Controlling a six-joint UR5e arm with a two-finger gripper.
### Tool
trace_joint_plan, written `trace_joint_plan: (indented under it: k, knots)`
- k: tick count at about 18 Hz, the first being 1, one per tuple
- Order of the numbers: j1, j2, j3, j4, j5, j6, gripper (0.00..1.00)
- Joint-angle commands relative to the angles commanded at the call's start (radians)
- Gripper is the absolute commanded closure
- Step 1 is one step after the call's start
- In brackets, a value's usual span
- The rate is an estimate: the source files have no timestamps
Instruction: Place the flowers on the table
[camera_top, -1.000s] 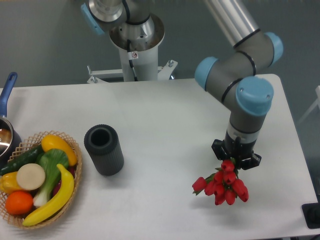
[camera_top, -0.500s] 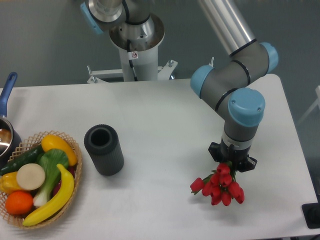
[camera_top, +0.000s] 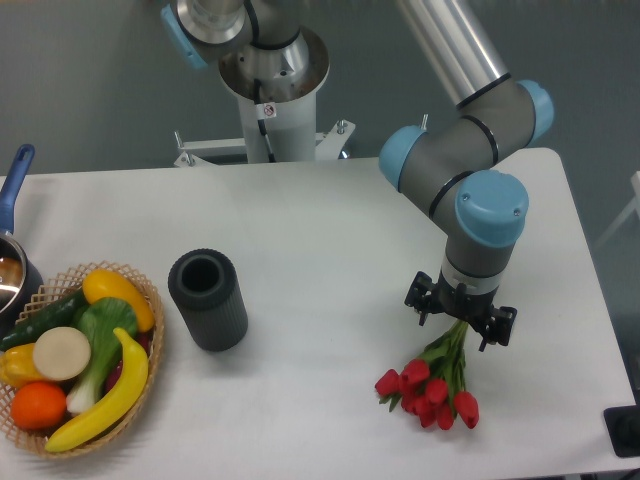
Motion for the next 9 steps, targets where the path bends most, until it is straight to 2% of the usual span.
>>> trace_joint_plan:
  k: [3, 9]
  knots:
    - [0.02, 0.032, 0.0, 0.003, -0.066, 0.038, 0.0]
    - [0.017, 0.046, -0.002, 0.002, -0.06, 0.069, 0.0]
